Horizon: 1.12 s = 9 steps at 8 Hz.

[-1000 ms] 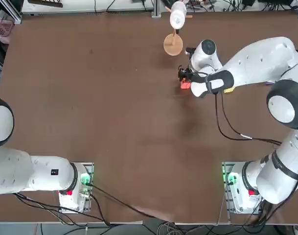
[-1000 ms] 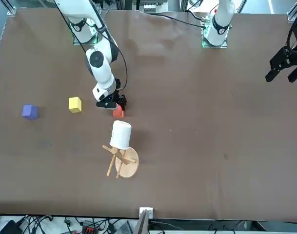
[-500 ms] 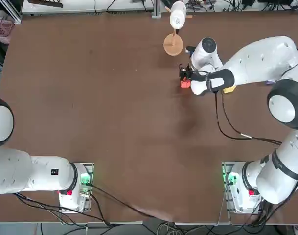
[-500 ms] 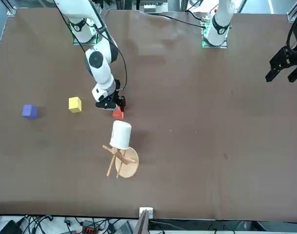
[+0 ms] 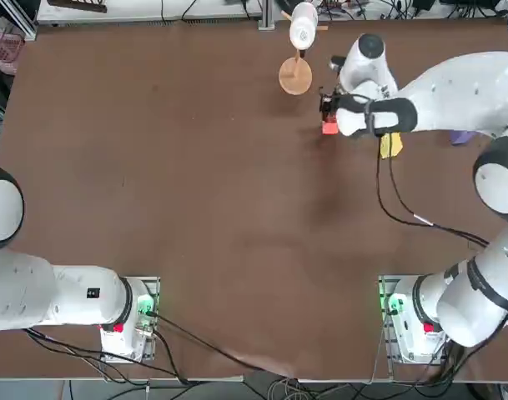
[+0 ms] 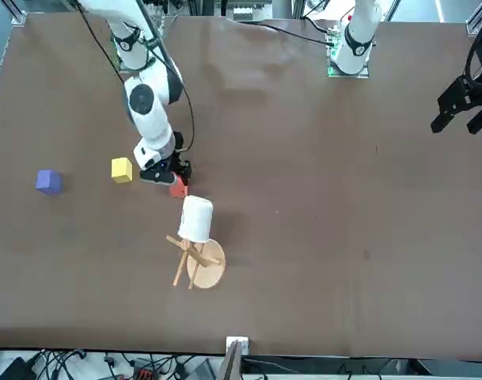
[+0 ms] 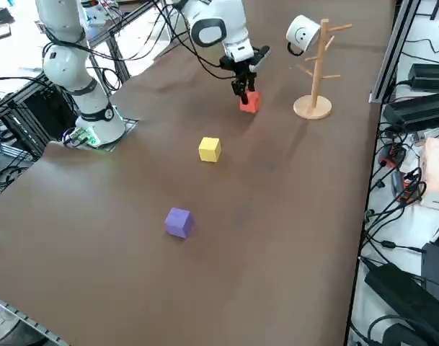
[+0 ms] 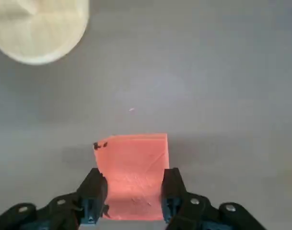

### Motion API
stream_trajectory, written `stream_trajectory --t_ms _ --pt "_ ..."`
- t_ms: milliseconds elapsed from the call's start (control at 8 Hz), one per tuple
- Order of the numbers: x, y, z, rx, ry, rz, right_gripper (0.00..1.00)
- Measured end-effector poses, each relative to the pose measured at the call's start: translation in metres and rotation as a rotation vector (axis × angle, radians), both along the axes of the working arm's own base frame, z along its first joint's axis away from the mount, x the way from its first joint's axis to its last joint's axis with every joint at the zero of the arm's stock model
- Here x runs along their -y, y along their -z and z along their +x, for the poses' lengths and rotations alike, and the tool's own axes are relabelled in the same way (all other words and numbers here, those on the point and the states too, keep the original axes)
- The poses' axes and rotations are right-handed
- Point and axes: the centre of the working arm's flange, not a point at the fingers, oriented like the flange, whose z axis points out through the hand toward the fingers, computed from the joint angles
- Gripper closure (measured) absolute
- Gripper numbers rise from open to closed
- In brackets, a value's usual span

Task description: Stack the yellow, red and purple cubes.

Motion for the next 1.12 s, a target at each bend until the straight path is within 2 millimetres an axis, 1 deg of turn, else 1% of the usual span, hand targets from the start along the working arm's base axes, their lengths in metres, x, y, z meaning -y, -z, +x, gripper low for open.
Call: stream_trajectory --t_ms 125,250,500,625,750,875,1125 --pt "0.017 -0.016 0.004 -0.009 -0.001 -0.014 0.41" --pt "0.035 -0.026 0.008 -0.020 -0.013 -0.029 0.41" --pt "0.082 -0.041 0.016 -0.032 -0.045 -0.049 0.41" --pt "0.108 -0.044 0.018 -0.038 -0.073 -0.057 0.41" --pt "0.139 -0.044 0.018 -0.044 -0.106 -0.064 0.41" --pt "0.171 -0.046 0.016 -0.049 -0.134 -0.071 0.41" --pt "0.227 -0.051 0.012 -0.049 -0.193 -0.083 0.41"
